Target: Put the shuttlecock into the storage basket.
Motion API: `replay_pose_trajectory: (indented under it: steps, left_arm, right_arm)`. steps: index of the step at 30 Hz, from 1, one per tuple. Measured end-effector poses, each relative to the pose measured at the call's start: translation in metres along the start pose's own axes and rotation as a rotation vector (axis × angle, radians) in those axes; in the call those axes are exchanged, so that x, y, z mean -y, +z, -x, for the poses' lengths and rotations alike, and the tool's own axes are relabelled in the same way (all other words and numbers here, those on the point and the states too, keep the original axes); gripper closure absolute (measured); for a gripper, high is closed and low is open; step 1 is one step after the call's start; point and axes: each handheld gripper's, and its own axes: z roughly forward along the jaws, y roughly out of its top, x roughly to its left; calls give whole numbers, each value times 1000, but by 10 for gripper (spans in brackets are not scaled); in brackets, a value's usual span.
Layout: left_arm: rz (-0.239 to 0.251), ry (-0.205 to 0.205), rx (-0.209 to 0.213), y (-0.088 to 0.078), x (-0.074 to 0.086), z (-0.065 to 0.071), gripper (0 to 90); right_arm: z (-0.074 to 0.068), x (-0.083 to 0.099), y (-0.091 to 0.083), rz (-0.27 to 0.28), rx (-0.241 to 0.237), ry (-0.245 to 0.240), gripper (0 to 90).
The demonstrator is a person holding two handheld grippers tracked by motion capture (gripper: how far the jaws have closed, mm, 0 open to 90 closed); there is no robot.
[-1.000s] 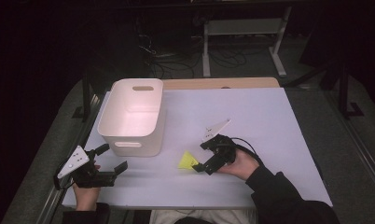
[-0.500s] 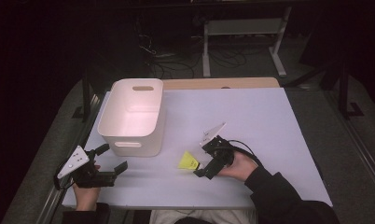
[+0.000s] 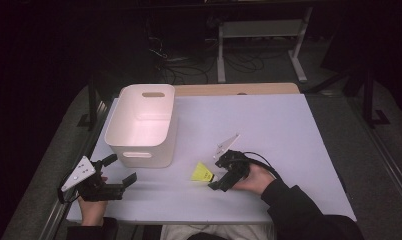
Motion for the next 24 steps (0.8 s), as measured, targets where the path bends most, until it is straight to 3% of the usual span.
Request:
replay_pose_trajectory:
  steps: [10,17,24]
  left_arm:
    - [1,-1,0,0,0,0,0]
    - [1,-1,0,0,0,0,0]
    - [2,-1,1,-1,0,0,0]
  right_arm:
    - [3,0,6,-31,-4,-16,350]
    - [2,0,9,-43,23,-23,451]
    - [2,0,13,-75,4,-19,619]
